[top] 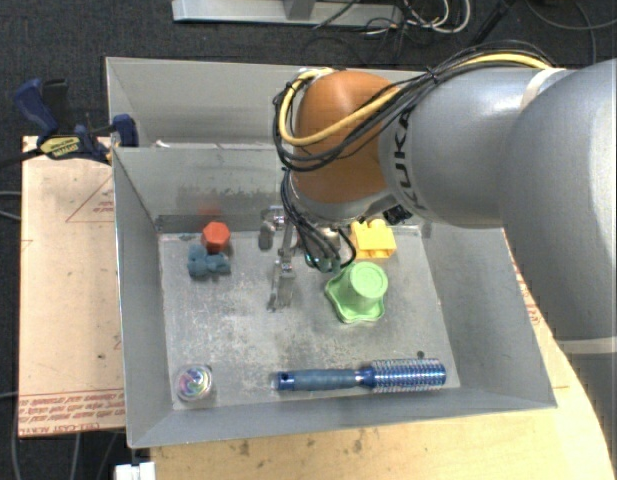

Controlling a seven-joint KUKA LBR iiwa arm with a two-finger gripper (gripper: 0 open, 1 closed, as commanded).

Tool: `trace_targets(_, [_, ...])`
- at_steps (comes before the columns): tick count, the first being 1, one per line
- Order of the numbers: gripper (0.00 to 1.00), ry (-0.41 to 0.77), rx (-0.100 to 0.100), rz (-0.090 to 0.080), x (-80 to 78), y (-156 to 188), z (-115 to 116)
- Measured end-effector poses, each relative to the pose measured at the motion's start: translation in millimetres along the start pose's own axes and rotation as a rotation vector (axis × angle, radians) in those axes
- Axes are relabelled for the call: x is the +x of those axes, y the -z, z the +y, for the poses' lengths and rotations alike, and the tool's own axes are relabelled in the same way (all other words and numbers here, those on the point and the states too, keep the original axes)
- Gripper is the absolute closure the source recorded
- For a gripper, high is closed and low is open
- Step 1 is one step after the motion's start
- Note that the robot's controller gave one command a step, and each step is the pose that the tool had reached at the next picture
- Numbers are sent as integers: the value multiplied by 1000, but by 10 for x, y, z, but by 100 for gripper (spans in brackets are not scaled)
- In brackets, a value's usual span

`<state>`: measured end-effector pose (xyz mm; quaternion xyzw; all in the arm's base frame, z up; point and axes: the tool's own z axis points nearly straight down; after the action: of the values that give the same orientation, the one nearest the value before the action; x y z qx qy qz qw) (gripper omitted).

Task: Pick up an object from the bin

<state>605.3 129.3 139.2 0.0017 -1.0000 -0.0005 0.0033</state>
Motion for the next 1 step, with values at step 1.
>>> trace_targets(1, [0,305,-1,-10,-291,-126,541])
